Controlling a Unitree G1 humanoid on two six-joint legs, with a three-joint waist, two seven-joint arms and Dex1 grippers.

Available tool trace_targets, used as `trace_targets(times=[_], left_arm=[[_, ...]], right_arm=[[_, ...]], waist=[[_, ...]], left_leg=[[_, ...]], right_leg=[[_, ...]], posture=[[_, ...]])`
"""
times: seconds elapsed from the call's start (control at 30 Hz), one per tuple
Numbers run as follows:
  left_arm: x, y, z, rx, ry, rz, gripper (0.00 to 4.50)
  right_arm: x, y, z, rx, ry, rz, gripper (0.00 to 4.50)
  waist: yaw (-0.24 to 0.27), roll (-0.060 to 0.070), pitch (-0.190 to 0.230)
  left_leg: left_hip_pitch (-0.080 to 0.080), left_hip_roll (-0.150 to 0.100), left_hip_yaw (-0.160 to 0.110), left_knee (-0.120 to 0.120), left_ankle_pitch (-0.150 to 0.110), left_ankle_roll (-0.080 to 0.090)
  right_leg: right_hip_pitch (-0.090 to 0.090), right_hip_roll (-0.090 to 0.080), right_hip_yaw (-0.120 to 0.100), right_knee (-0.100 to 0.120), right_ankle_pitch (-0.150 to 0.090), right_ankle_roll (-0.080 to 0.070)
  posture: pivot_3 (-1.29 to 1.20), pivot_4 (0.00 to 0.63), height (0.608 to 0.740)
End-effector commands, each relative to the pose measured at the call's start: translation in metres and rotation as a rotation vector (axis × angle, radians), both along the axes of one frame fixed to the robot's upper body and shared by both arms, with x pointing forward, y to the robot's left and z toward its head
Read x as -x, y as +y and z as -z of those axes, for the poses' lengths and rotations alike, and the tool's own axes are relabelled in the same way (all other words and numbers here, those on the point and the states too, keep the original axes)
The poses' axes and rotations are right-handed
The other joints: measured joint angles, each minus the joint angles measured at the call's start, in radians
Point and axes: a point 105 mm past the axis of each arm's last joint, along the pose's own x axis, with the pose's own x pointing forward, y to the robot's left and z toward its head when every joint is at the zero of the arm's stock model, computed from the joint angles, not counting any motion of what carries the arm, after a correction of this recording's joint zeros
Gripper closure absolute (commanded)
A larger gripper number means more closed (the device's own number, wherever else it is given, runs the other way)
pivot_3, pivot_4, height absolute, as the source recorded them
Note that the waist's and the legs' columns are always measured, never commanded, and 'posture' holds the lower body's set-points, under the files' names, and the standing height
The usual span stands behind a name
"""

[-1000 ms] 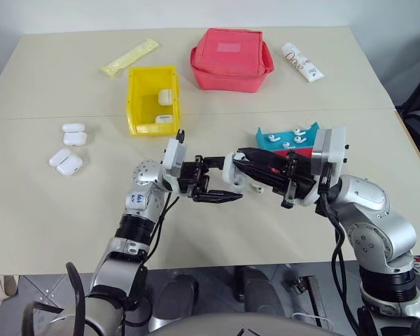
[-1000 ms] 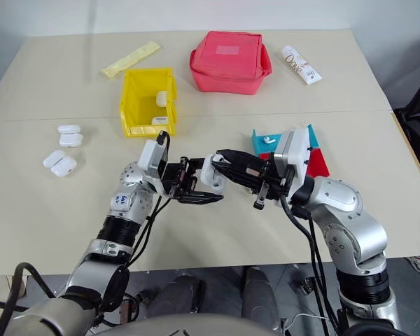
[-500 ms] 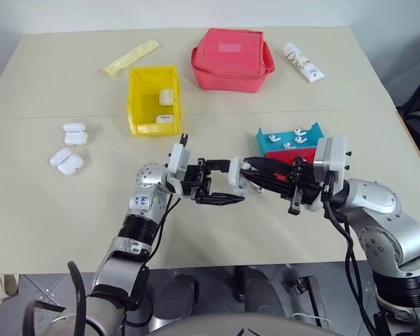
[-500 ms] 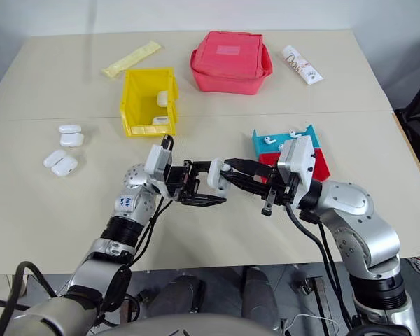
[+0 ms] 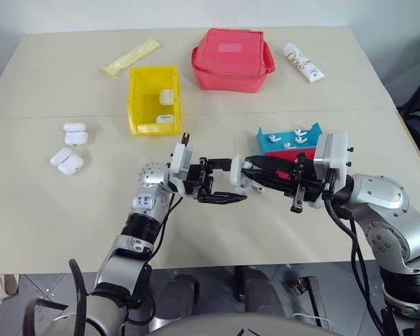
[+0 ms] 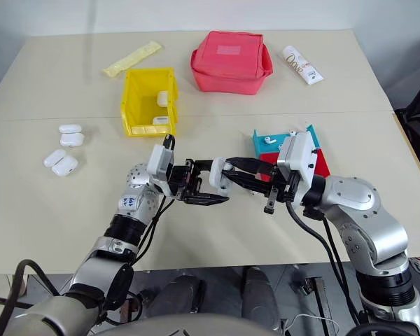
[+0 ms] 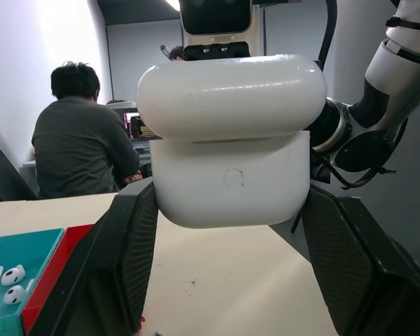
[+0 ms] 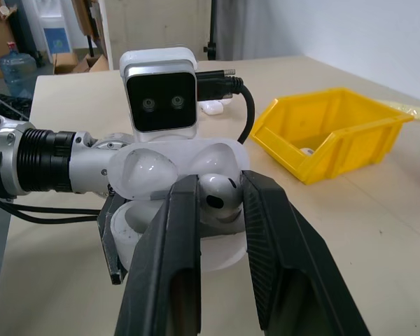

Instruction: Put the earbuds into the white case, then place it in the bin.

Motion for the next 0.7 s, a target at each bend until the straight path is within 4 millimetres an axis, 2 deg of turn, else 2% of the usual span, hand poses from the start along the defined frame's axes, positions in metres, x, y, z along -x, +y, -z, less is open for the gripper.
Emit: trace_targets(times=[0.03,0.47,0.7], left_arm=[[0.006,-0.002,-0.017,0.063,-0.084,0.056,1.78],[0.003,-0.004,-0.013,0.057,-0.077,0.046,1.78],[0.001,-0.004,-0.009,0.047,-0.070,0.038,1.78]], right_arm=[[0.009,0.012,0.005,0.033,0.020,-0.087,3.32],[0.001,0.008,-0.007,0.046,-0.031,-0.058,3.32],[-0.003,0.004,-0.022,0.047,-0.071,-0.038,3.32]], waist=[[0.000,0.000,0.000],[0.001,0.000,0.000],[0.000,0.000,0.000]], left_leg=[[0.000,0.000,0.000,0.000,0.000,0.000],[0.000,0.000,0.000,0.000,0.000,0.000],[0.000,0.000,0.000,0.000,0.000,0.000]], right_leg=[[0.000,0.000,0.000,0.000,0.000,0.000],[0.000,0.000,0.000,0.000,0.000,0.000],[0.000,0.000,0.000,0.000,0.000,0.000]], posture=[[0.00,0.150,0.740],[0.00,0.150,0.740],[0.00,0.150,0.740]])
